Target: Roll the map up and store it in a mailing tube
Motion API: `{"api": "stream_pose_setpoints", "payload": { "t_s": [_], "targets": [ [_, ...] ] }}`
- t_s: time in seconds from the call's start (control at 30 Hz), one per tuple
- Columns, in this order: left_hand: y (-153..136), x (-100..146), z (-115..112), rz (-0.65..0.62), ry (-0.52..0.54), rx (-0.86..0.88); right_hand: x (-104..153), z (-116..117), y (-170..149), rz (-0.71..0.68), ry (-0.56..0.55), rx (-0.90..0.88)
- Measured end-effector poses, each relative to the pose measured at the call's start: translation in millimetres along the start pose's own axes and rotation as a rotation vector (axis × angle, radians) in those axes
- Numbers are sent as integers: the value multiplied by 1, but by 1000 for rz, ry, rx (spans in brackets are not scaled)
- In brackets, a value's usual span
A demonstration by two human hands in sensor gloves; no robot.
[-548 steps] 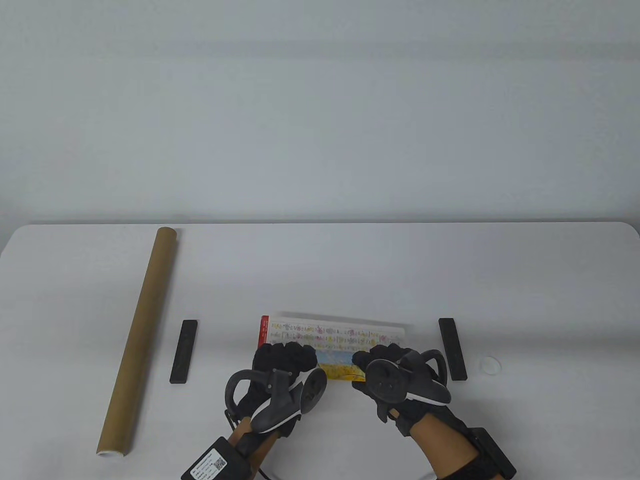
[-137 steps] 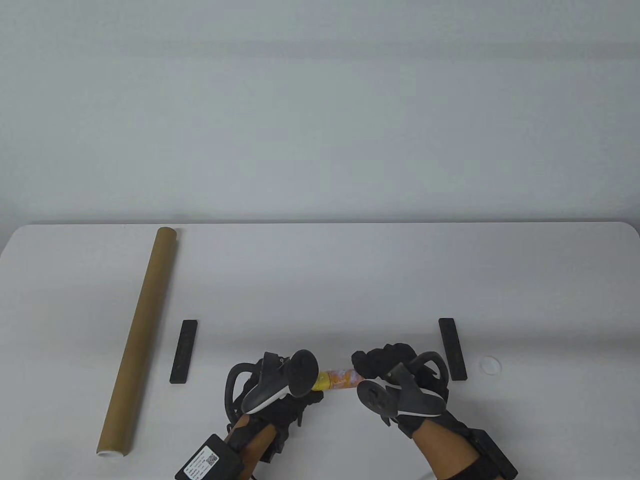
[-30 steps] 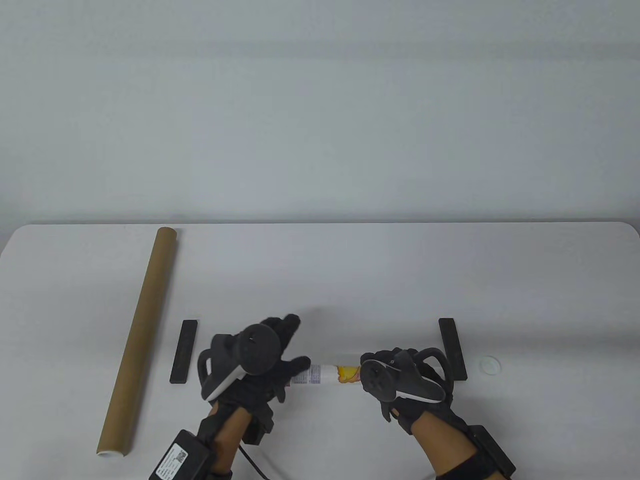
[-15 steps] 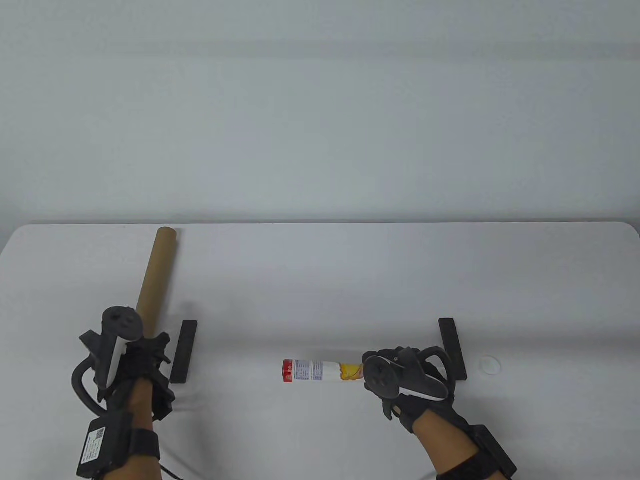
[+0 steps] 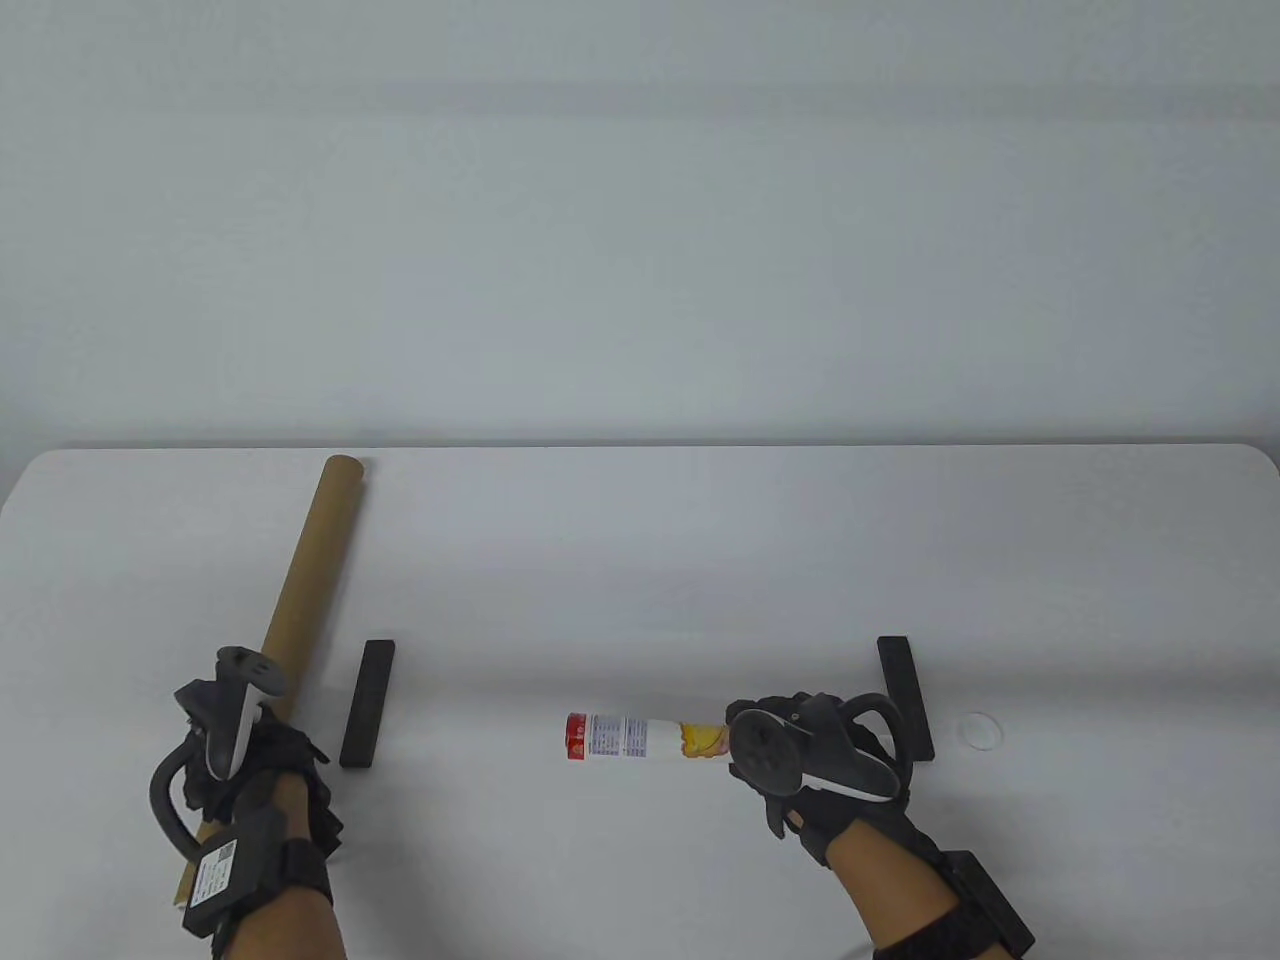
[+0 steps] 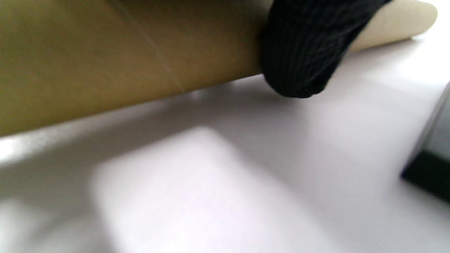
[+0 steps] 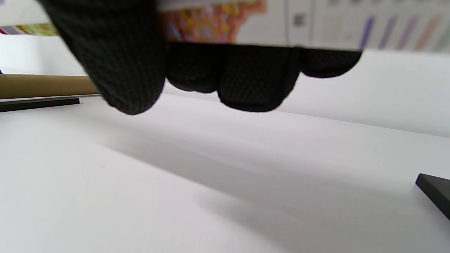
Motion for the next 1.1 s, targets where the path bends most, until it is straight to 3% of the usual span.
{"api": "stream_pose_setpoints", "payload": {
  "t_s": [0.13,0.33,0.43,0.6,0.83,0.97,1.1],
  "targets": [
    [4,17,25,-66,46,65,-2,-2,-6,15,0,-42],
    [28,80,62,-355,192,230,-5,-18,-18,48,-28,-184],
    [36,118,66,-515,278,315,-4,-33,-29,66,-55,-288],
    [49,160,55,-660,311,255,-2,-61,-62,129,-107,-436],
    [52,182,50,-759,387,223,8,-93,-151,332,-197,-526],
    [49,189,51,-776,425,220,11,-84,-200,480,-159,-536],
    [48,192,53,-795,438,235,11,-68,-212,518,-103,-526]
  ]
}}
Point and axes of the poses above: the tracker on the back of each hand, its own y axis roughly to the thumb side, its own x axis roughly from the fingertips to the wrist, z = x × y, the point moved 4 cm from there along -x, roughly from the wrist to the fingertips, and after that the axes turned 15 degrees about z, right-handed, at the moved point
